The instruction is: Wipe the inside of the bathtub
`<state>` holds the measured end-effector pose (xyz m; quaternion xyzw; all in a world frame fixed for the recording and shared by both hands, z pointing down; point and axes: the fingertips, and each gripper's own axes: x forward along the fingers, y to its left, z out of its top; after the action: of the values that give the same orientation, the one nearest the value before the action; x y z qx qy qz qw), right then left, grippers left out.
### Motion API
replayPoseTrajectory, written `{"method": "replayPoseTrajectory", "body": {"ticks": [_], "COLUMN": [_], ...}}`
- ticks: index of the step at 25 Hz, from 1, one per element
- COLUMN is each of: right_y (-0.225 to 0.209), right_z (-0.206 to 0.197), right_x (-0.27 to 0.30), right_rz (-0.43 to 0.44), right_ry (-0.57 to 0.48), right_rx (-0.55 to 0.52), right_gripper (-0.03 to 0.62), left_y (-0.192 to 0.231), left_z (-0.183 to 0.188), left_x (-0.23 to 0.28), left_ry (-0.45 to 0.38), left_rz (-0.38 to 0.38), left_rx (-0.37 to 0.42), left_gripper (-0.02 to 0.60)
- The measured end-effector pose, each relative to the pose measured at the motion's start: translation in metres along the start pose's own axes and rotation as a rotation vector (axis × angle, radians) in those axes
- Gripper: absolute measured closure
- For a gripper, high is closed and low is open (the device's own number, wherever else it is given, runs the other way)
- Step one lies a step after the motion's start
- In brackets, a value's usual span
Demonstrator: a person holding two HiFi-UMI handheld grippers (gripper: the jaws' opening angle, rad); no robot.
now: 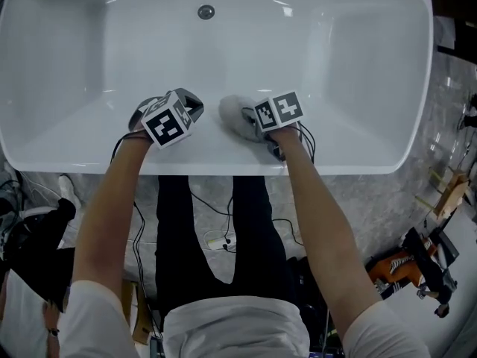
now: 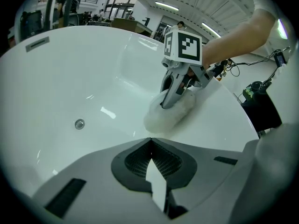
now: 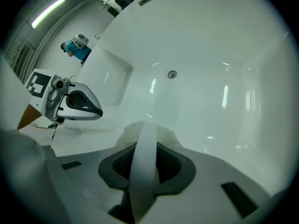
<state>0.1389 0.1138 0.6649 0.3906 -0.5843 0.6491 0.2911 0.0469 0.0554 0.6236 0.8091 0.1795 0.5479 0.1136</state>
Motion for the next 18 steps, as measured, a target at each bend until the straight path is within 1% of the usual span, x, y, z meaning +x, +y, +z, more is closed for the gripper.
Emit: {"method": "replayPoseTrajectory", "body": {"ticks": [8, 18], "right_y": [-0.049, -0.138], "right_z": [-0.023, -0.058], "right_x": [-0.028, -0.081], "right_rz": [-0.024, -0.084], "right_ry": [-0.006, -0.005], "right_rx": [0.013, 0.052], "right_gripper": [0.502, 0.502], "left_y": [-0.014, -0.034], "left_z": [0.035, 0.102], "left_x": [0.029, 0.070], "left_ry": [0.008, 0.005], "left_rz": [-0.027, -0.068], "left_rx": [0.030, 0.088], "left_gripper": [0.574, 0.574]}}
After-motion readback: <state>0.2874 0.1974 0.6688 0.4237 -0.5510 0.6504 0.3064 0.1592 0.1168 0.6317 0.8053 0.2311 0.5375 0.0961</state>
